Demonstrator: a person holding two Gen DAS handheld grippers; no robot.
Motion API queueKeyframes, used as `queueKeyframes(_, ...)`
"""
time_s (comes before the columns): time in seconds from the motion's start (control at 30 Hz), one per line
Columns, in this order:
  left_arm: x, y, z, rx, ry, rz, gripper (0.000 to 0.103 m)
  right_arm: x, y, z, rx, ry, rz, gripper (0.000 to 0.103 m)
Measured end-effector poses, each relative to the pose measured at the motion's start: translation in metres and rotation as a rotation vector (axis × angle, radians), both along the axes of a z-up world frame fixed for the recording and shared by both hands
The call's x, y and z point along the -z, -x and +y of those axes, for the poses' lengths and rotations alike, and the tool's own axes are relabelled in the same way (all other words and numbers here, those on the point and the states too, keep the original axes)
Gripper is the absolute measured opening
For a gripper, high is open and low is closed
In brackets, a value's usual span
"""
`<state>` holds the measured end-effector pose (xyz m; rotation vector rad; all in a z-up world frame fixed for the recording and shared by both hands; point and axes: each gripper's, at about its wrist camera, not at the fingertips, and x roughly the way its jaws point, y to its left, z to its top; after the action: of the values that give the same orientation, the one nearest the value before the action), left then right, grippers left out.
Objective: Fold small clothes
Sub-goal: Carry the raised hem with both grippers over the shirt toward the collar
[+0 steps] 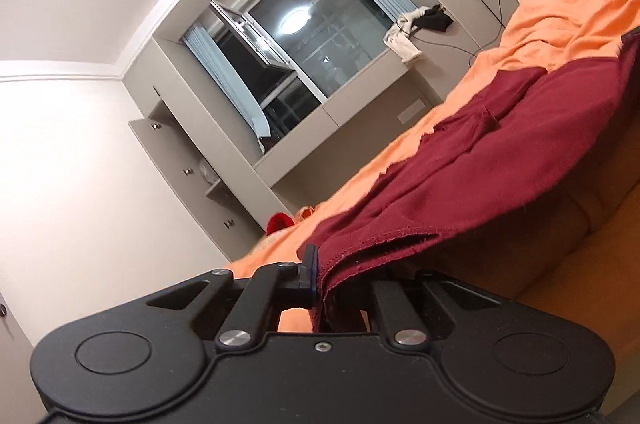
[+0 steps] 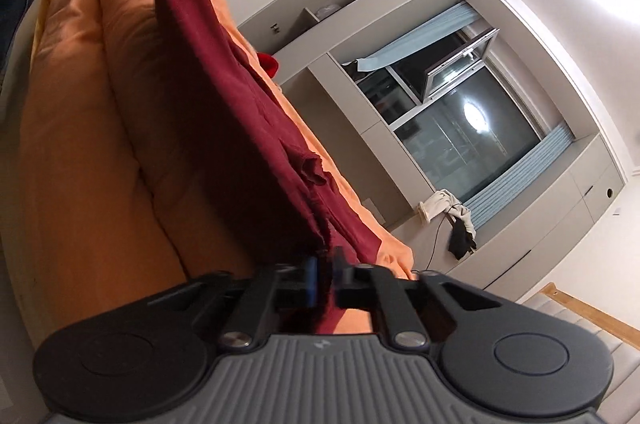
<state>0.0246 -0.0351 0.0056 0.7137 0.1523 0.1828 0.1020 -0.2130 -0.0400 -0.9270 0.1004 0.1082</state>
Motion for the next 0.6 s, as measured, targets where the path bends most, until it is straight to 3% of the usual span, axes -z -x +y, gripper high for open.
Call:
queueKeyframes(0.13, -0.004, 0.004, 0.002, 0.023, 0.020, -0.019, 0.005, -0.002, 0.007, 0.002, 0.000, 0.011, -0.041, 0.005)
queueKeyframes(0.33, -0.015, 0.017, 0.012, 0.028, 0.020, -0.055, 0.005, -0.021, 0.029, 0.002, 0.017, 0.062, -0.208, 0.005)
queueKeyframes(0.6, -0.041, 0.052, 0.015, 0.087, -0.019, -0.123, 0.005, -0.045, 0.065, -0.005, 0.005, 0.099, -0.279, 0.004)
